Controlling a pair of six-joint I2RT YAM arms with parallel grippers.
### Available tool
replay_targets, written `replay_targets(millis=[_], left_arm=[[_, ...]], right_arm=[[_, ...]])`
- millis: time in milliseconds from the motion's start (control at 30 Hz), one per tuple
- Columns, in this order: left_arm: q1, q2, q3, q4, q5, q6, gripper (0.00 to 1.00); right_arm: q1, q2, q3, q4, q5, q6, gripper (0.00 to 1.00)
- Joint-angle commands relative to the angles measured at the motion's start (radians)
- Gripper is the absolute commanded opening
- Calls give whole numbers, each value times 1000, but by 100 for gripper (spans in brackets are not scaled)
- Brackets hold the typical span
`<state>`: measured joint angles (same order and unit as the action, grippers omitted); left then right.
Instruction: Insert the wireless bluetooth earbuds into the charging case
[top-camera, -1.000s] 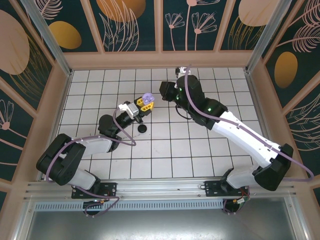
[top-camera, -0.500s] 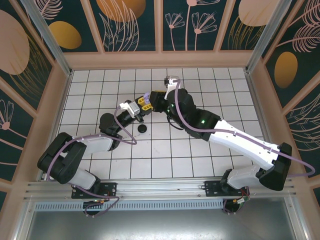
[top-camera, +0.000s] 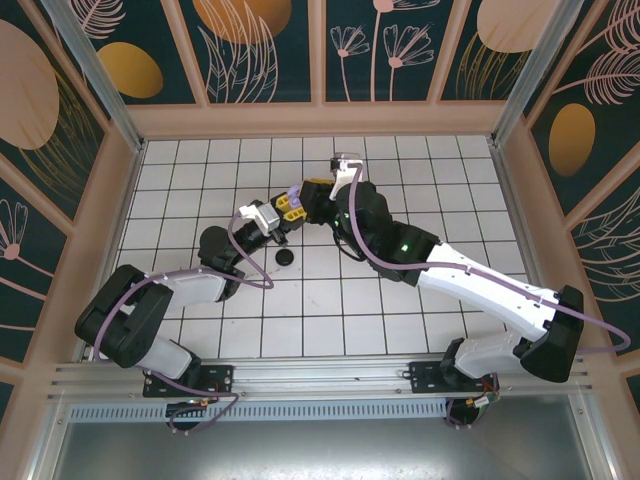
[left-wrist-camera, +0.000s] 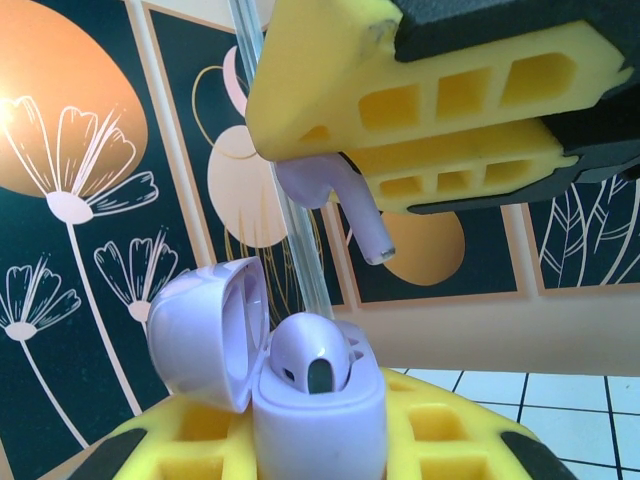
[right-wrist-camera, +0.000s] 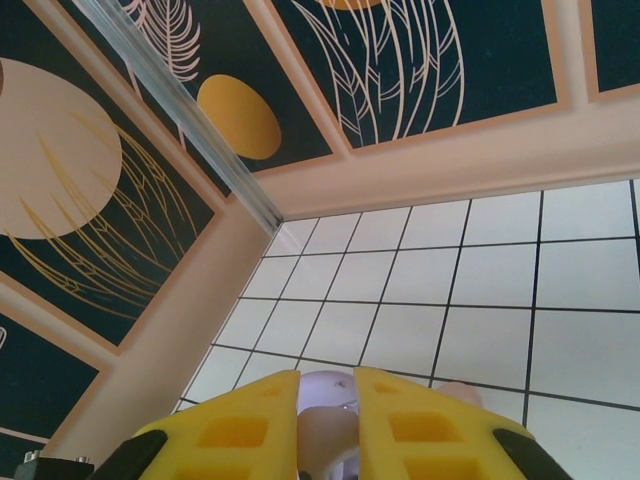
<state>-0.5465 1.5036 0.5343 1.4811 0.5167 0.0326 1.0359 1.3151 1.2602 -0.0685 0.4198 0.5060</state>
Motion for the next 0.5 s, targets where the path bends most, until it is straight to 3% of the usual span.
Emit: replay_targets(millis=[0, 467], left_arm=[[-6, 1, 29, 41, 20, -19, 0], [-6, -2, 32, 56, 27, -33, 0]], right_arm=[[9, -16, -15, 54, 23, -9, 19], [-17, 28, -22, 67, 8, -4, 19]])
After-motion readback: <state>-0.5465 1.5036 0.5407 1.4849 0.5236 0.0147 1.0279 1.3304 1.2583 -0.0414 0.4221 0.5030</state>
